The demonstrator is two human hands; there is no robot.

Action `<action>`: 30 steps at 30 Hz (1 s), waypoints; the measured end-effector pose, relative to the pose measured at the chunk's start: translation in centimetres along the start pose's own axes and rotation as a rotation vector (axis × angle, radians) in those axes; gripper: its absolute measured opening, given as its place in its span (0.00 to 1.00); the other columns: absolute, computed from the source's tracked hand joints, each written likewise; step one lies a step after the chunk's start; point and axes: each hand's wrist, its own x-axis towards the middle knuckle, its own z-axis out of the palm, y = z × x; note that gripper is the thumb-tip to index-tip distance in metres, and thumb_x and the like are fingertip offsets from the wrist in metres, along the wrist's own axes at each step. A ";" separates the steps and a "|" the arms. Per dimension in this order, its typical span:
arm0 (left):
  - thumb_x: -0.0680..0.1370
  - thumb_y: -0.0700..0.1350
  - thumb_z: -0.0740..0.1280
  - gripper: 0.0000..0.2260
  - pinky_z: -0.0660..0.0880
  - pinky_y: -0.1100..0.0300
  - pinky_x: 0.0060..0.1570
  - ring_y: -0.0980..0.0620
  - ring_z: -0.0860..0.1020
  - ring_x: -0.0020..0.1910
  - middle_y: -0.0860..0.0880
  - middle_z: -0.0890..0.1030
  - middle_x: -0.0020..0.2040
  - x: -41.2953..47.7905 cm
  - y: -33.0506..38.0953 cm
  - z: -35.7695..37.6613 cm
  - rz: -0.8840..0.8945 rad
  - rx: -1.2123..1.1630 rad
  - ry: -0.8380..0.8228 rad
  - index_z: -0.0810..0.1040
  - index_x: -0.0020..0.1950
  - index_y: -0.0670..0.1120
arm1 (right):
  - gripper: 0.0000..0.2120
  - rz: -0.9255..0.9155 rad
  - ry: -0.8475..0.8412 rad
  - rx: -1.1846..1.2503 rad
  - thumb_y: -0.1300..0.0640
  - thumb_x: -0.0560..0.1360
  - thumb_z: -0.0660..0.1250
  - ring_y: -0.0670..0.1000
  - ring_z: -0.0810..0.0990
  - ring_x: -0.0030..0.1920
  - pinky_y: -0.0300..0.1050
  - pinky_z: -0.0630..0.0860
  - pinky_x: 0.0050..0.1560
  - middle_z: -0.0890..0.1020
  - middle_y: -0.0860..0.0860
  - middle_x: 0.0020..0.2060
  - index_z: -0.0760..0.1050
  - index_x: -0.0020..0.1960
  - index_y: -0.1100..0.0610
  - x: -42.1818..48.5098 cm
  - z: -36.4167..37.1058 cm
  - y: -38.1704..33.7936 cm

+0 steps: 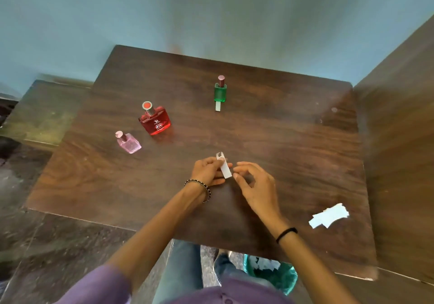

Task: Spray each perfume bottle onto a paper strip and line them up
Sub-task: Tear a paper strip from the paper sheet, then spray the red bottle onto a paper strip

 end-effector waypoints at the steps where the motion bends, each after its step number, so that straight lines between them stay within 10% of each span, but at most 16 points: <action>1: 0.81 0.44 0.65 0.07 0.78 0.64 0.34 0.55 0.82 0.36 0.50 0.85 0.42 0.3 0.3 -1.3 -0.004 -0.030 0.024 0.78 0.44 0.47 | 0.06 0.005 -0.046 0.002 0.61 0.75 0.73 0.33 0.80 0.47 0.24 0.72 0.44 0.84 0.43 0.52 0.84 0.49 0.52 1.0 1.0 -0.7; 9: 0.81 0.37 0.63 0.07 0.81 0.60 0.38 0.57 0.83 0.31 0.44 0.82 0.41 2.7 0.8 -7.9 0.026 -0.202 0.175 0.77 0.44 0.42 | 0.07 -0.045 -0.278 -0.039 0.56 0.75 0.73 0.42 0.81 0.44 0.27 0.71 0.45 0.85 0.46 0.47 0.82 0.53 0.53 9.3 7.3 -5.5; 17: 0.81 0.34 0.63 0.06 0.81 0.60 0.37 0.53 0.82 0.33 0.42 0.80 0.40 3.9 1.4 -10.8 0.036 -0.286 0.240 0.77 0.46 0.38 | 0.44 -0.082 -0.551 -0.010 0.52 0.66 0.82 0.48 0.72 0.70 0.45 0.69 0.69 0.72 0.49 0.73 0.63 0.75 0.51 17.8 13.7 -10.6; 23: 0.80 0.30 0.61 0.07 0.80 0.60 0.34 0.55 0.82 0.28 0.42 0.80 0.39 4.3 1.3 -11.8 0.028 -0.289 0.278 0.72 0.58 0.35 | 0.25 -0.085 -0.600 0.030 0.49 0.63 0.83 0.41 0.81 0.52 0.39 0.74 0.57 0.85 0.42 0.51 0.80 0.57 0.48 19.5 15.5 -11.2; 30: 0.78 0.29 0.61 0.10 0.80 0.59 0.33 0.49 0.83 0.31 0.38 0.80 0.41 3.6 -0.3 -11.9 0.102 -0.161 0.261 0.69 0.51 0.44 | 0.24 0.066 -0.489 0.192 0.40 0.63 0.81 0.44 0.85 0.52 0.53 0.80 0.59 0.87 0.44 0.48 0.82 0.55 0.47 16.5 13.1 -8.4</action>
